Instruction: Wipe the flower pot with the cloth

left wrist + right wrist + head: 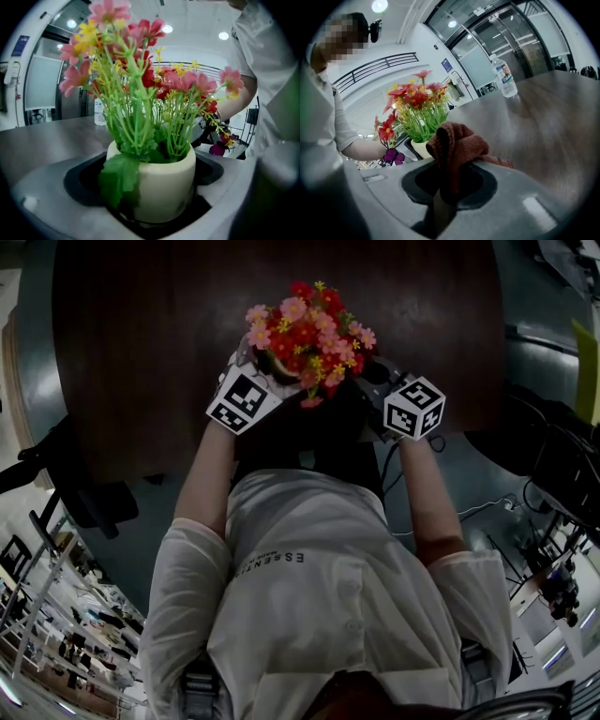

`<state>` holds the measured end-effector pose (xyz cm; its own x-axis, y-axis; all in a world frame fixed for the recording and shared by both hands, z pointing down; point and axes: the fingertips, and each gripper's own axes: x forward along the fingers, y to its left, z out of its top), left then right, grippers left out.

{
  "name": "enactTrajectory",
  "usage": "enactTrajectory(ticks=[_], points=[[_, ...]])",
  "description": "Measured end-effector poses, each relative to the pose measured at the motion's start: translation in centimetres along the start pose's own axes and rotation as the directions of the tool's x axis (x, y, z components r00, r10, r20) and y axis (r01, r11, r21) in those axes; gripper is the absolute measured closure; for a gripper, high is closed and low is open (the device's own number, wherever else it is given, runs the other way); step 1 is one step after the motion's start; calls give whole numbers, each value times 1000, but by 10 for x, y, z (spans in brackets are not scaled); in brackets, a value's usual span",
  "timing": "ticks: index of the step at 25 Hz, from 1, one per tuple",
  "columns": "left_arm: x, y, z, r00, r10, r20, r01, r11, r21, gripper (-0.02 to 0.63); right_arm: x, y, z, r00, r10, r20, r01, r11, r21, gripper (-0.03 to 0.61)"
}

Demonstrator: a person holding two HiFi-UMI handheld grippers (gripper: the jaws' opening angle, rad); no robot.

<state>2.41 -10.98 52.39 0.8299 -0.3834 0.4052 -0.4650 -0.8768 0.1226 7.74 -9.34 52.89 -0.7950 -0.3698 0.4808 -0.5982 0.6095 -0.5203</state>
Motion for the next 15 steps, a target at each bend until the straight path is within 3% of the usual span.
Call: enactTrajectory(ticks=[5,9,15], points=[[-21,10,26,994,48,96,-37,993,-109,51,-2,2,21,994,-65,87,67,998,-18,528],[-37,17,66,977,102,187,-67,981,-181,51,-8,-1,35,980,-146,135,151,988,-29,528],[-11,8,118,957,129,261,-84,981,-177,52,-22,14,53,983,-62,170,86,987,-137,528]])
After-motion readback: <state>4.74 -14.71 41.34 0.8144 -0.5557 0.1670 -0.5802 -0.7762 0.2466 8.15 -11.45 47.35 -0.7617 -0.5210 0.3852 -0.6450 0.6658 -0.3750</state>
